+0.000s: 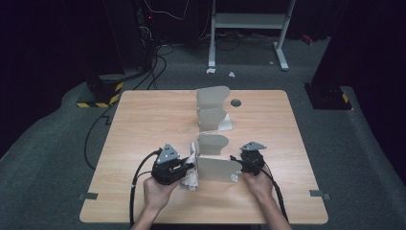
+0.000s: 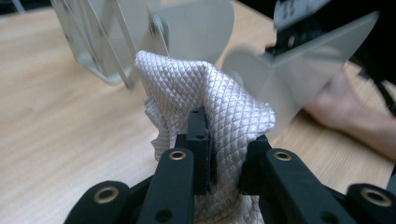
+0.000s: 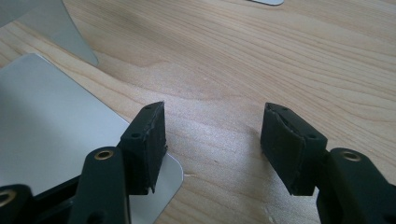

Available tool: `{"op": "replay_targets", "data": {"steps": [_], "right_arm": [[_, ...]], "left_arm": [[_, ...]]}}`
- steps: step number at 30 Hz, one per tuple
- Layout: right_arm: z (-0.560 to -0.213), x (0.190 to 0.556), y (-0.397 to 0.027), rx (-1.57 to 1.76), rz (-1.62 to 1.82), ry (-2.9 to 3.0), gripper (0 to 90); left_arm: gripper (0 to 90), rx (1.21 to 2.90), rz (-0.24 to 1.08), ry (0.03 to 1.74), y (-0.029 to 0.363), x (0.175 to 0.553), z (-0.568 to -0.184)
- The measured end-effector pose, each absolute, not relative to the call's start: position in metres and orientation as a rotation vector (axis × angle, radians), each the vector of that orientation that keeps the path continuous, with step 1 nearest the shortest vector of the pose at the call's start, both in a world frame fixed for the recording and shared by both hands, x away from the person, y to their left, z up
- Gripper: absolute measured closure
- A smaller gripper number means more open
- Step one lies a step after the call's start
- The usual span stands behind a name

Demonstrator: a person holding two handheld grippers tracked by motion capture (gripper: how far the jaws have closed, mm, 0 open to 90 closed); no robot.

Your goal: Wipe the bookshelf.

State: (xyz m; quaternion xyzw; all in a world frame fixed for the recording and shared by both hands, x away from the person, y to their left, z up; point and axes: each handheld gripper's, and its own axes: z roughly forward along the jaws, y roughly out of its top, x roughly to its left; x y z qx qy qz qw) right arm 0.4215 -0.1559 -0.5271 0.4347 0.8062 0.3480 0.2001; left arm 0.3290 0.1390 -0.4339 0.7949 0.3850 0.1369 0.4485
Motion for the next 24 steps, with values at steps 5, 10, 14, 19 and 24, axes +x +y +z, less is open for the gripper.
{"op": "replay_targets", "data": {"steps": [5,10,14,19,24], "right_arm": [[-0.527,0.421,-0.156,1.215,0.973,2.253,40.7],[-0.527,0.421,-0.156,1.215,0.973,2.253,40.7],[-0.527,0.421,-0.156,1.214,0.973,2.253,40.6],[-0.527,0.421,-0.156,1.214,0.973,2.254,40.6],[-0.527,0.421,-0.156,1.216,0.974,2.253,40.6]], "left_arm": [[78.7,1.965,0.286,1.001,0.139,0.336,-0.453],[78.7,2.022,0.264,1.028,0.136,0.342,-0.469],[78.8,2.033,0.240,1.064,0.136,0.345,-0.483],[78.7,2.083,0.218,1.093,0.133,0.344,-0.501],[78.7,2.098,0.195,1.115,0.131,0.348,-0.515]]}}
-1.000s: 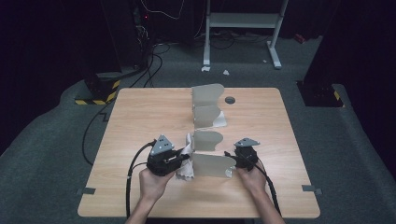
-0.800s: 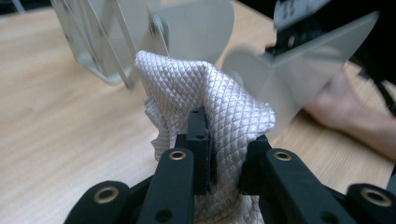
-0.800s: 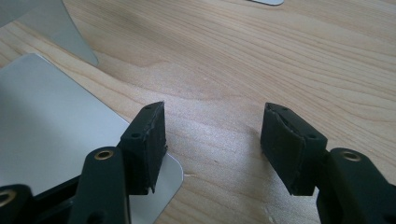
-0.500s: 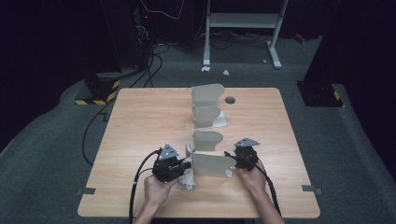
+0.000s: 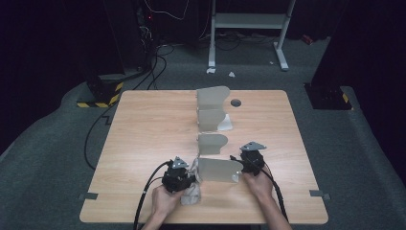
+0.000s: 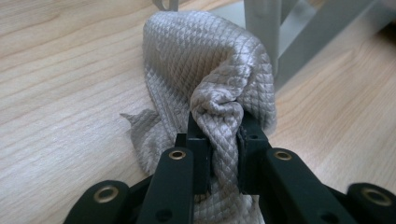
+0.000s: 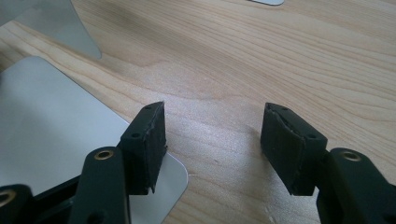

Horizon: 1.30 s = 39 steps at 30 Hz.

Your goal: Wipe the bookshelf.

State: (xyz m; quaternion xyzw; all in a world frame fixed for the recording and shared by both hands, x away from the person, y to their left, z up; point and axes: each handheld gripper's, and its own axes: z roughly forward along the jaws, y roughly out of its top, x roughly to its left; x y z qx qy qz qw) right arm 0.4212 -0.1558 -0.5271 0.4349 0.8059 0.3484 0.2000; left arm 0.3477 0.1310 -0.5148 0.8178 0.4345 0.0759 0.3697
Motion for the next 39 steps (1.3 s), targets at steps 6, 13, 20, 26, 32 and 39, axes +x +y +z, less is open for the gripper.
{"op": "replay_targets", "data": {"steps": [6,13,20,26,32,39], "right_arm": [[-0.527,0.421,-0.156,1.215,0.973,2.253,40.6],[-0.527,0.421,-0.156,1.214,0.973,2.253,40.6],[-0.527,0.421,-0.156,1.216,0.972,2.252,40.6],[-0.527,0.421,-0.156,1.216,0.973,2.252,40.6],[-0.527,0.421,-0.156,1.215,0.972,2.252,40.6],[-0.527,0.421,-0.156,1.216,0.972,2.251,40.6]], "left_arm": [[78.8,2.074,0.192,1.103,0.133,0.344,-0.509],[78.7,1.979,0.216,1.028,0.141,0.331,-0.469],[78.7,1.902,0.293,0.946,0.141,0.327,-0.424],[78.7,1.857,0.298,0.929,0.145,0.328,-0.411],[78.6,1.847,0.281,0.923,0.146,0.331,-0.403],[78.7,1.856,0.308,0.928,0.144,0.335,-0.403]]}}
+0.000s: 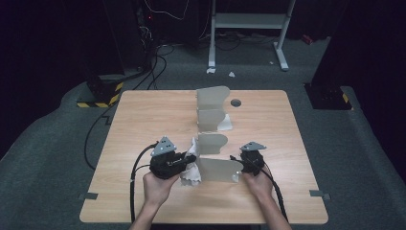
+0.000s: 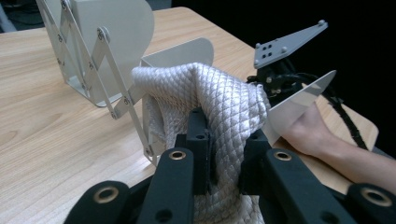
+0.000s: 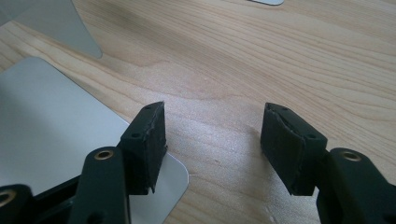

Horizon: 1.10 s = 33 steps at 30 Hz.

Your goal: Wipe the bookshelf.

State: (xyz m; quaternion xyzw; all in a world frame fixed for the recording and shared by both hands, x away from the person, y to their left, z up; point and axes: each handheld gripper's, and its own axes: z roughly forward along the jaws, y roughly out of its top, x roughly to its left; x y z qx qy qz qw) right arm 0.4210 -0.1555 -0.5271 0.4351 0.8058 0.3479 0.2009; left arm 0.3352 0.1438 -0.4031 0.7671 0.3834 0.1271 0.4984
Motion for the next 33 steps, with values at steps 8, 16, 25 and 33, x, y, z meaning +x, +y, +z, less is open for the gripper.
{"op": "replay_targets", "data": {"steps": [8,16,25,33], "right_arm": [[-0.527,0.422,-0.155,1.211,0.972,2.254,40.6],[-0.527,0.421,-0.154,1.213,0.971,2.251,40.6],[-0.527,0.422,-0.154,1.211,0.971,2.254,40.6],[-0.527,0.422,-0.155,1.207,0.972,2.257,40.6]], "left_arm": [[79.3,1.877,0.286,0.983,0.141,0.355,-0.432],[79.3,1.888,0.258,1.020,0.137,0.370,-0.452],[79.4,1.959,0.294,1.050,0.129,0.376,-0.471],[79.3,2.000,0.226,1.059,0.130,0.395,-0.486]]}}
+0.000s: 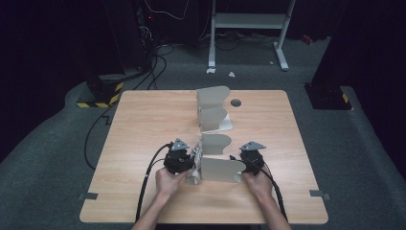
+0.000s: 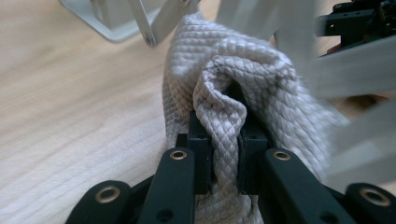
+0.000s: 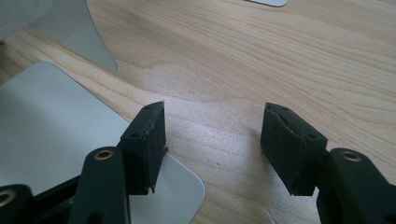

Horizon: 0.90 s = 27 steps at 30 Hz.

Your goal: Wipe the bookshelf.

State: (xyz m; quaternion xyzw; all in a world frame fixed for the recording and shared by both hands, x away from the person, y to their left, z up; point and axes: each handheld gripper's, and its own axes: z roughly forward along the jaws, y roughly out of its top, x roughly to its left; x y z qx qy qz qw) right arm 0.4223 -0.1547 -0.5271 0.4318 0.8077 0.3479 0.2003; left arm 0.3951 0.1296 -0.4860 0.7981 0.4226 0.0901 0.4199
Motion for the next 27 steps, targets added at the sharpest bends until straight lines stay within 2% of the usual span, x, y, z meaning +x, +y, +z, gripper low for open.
{"op": "replay_targets", "data": {"steps": [4,11,18,23,27], "right_arm": [[-0.527,0.423,-0.155,1.206,0.976,2.262,40.4],[-0.527,0.423,-0.154,1.209,0.972,2.259,40.5],[-0.527,0.422,-0.154,1.209,0.975,2.260,40.4],[-0.527,0.424,-0.154,1.198,0.976,2.267,40.4],[-0.527,0.423,-0.154,1.193,0.977,2.270,40.4]], "left_arm": [[79.2,2.013,0.193,1.073,0.128,0.407,-0.483],[79.7,1.961,0.307,0.994,0.127,0.400,-0.446],[79.8,1.943,0.356,0.982,0.126,0.396,-0.429],[79.7,1.887,0.428,0.941,0.126,0.391,-0.396],[79.4,1.916,0.459,0.903,0.124,0.393,-0.383]]}}
